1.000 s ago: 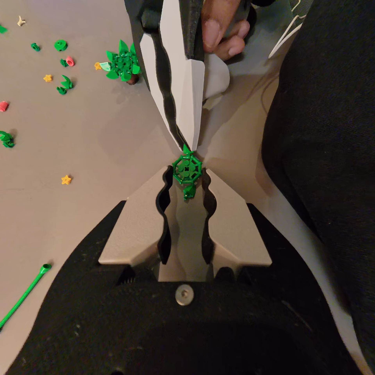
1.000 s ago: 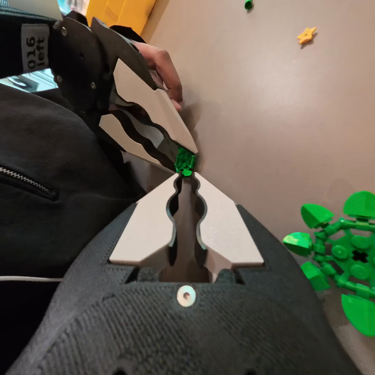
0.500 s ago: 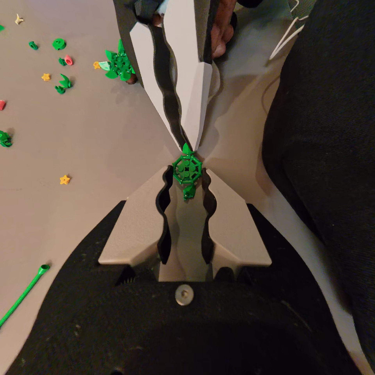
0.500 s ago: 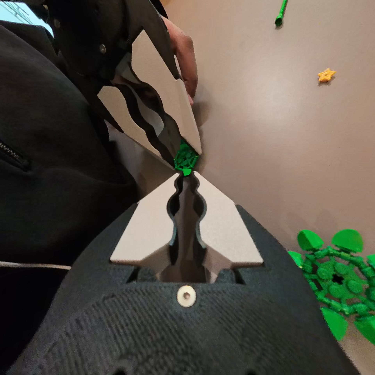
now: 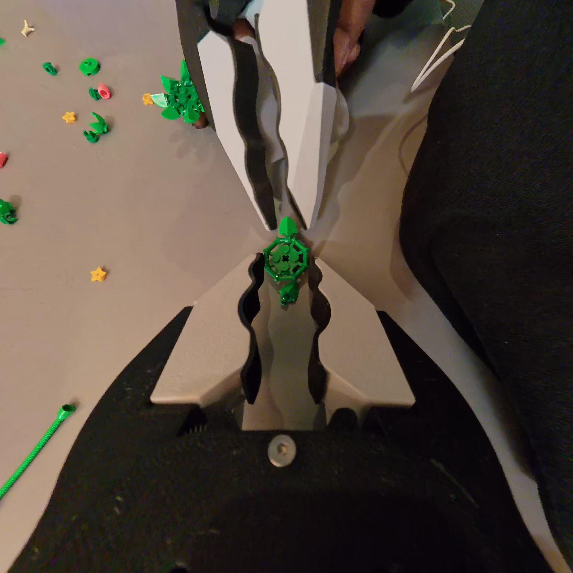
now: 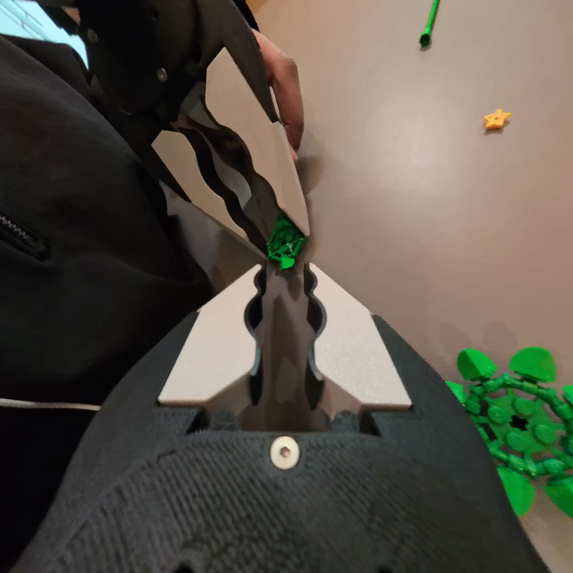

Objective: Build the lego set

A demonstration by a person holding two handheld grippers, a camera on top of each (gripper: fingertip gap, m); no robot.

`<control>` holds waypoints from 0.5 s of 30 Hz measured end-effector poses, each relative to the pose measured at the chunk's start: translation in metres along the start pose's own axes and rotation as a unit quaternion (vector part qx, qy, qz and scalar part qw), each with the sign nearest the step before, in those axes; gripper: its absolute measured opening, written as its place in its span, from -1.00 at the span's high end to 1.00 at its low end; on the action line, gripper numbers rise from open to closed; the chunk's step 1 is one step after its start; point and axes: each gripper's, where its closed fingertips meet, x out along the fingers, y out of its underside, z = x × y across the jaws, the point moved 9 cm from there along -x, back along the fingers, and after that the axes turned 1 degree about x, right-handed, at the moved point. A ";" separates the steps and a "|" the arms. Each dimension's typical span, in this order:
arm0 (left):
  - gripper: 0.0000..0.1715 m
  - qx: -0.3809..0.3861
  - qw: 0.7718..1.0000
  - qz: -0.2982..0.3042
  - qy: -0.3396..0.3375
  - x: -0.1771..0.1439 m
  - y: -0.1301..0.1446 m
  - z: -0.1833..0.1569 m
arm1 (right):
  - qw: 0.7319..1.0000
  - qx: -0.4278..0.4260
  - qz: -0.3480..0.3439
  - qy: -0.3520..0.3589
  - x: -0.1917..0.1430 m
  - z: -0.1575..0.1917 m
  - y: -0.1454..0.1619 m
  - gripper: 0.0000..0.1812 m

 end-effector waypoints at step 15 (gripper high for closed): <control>0.68 0.000 1.000 0.000 0.001 0.000 0.000 0.000 | 0.987 -0.148 0.019 0.056 0.002 0.009 -0.001 0.91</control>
